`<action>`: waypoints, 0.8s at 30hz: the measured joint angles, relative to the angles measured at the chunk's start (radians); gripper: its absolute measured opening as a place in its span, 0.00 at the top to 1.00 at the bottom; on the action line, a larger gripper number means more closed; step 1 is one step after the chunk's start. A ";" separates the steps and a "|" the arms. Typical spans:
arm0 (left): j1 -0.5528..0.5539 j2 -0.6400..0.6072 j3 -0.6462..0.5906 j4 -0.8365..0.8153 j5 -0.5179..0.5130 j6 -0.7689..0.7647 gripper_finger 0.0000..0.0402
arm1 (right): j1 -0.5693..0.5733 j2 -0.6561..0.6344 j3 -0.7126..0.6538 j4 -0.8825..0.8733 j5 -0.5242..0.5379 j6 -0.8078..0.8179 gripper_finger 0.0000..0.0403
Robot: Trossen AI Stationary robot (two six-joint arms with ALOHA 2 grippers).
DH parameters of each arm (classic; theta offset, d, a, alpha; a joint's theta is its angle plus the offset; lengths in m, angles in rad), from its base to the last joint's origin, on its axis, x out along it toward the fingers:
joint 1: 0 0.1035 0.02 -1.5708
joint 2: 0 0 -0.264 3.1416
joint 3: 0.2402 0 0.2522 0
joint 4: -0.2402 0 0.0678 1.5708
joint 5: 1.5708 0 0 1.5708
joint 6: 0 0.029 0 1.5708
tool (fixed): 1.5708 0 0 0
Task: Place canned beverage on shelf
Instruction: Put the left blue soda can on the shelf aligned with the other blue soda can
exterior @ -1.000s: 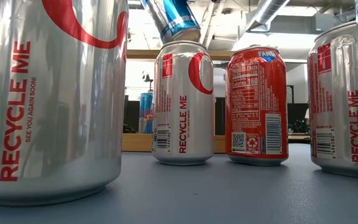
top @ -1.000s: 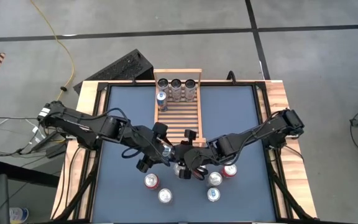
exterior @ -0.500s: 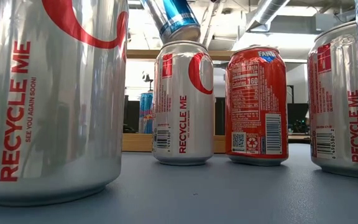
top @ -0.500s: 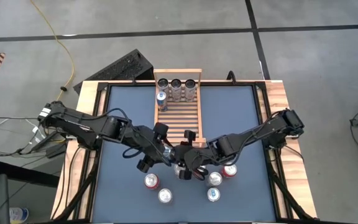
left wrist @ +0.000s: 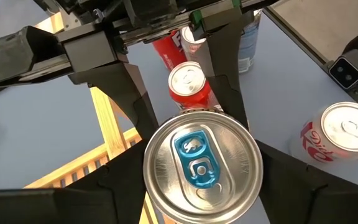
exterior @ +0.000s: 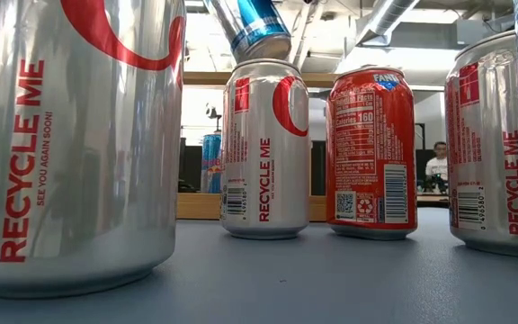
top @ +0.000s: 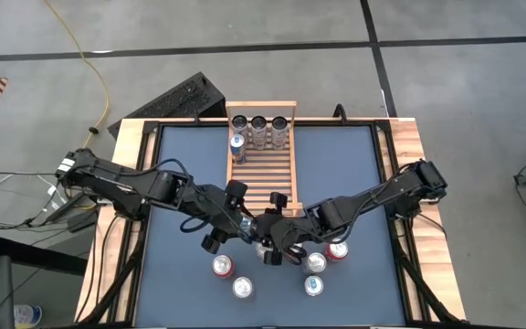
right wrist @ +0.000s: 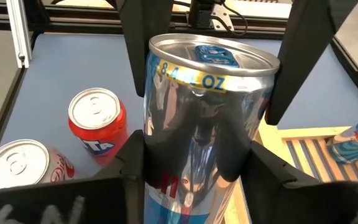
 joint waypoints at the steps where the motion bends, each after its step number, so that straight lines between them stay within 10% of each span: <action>1: 0.000 0.000 0.000 0.000 -0.001 -0.001 0.41 | 0.000 0.000 0.000 0.000 -0.003 0.000 0.57; 18: -0.006 -0.001 0.116 -0.109 -0.060 -0.035 0.41 | 0.063 -0.082 0.025 -0.225 -0.004 0.117 0.39; 24: -0.012 -0.002 0.250 -0.204 -0.237 0.033 0.41 | 0.122 -0.164 0.064 -0.471 0.060 0.263 0.38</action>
